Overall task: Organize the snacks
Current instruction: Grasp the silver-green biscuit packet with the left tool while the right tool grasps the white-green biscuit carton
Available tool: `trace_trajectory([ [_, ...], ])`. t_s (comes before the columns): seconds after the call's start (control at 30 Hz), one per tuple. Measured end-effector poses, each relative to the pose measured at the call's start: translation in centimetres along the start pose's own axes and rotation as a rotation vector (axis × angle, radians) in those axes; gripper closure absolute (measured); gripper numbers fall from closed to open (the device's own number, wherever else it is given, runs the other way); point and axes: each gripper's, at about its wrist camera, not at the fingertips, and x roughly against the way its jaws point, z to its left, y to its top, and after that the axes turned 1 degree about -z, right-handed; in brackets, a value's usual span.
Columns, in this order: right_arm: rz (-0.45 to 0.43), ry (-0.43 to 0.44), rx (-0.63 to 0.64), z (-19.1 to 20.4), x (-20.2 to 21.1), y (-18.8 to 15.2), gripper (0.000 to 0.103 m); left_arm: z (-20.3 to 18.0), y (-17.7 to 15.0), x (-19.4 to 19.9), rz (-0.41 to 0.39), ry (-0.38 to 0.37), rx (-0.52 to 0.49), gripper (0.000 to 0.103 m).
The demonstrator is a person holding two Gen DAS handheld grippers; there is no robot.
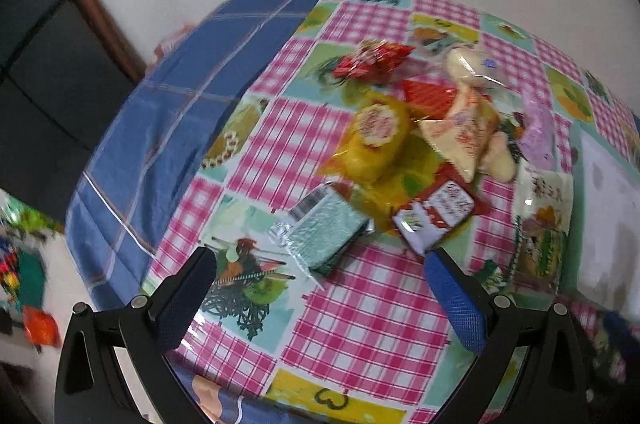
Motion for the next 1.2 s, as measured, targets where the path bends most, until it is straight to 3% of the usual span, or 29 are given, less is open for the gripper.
trace_trajectory([
  [0.1, 0.035, -0.002, 0.036, 1.1, -0.9, -0.2, 0.000, 1.1, 0.6, -1.1, 0.021, -0.005, 0.010, 0.000],
  [0.27, 0.112, 0.015, 0.087, 2.9, -2.9, -0.6, 0.000, 1.7, 1.4, -3.3, 0.056, -0.028, -0.053, 0.000],
  [0.5, 0.204, -0.029, 0.161, 4.5, -5.6, -1.3, 0.000, 1.5, 1.2, -6.5, 0.105, -0.026, -0.137, 0.001],
  [0.67, 0.223, -0.068, 0.186, 4.9, -6.7, -1.4, 0.001, 0.8, 1.6, -8.1, 0.132, -0.064, -0.171, 0.020],
  [0.7, 0.224, -0.067, 0.194, 5.0, -6.8, -1.4, 0.002, 0.7, 1.6, -8.3, 0.134, -0.072, -0.173, 0.028],
  [0.8, 0.225, -0.041, 0.211, 5.6, -7.4, -1.3, 0.014, 0.5, 1.6, -8.6, 0.138, -0.092, -0.178, 0.039],
  [0.97, 0.234, -0.019, 0.203, 6.4, -8.5, -1.5, 0.044, 0.1, 1.5, -8.4, 0.133, -0.101, -0.174, 0.046],
  [1.2, 0.218, 0.006, 0.178, 5.9, -8.8, -1.4, 0.057, 1.0, 0.7, -7.6, 0.140, -0.110, -0.138, 0.050],
])
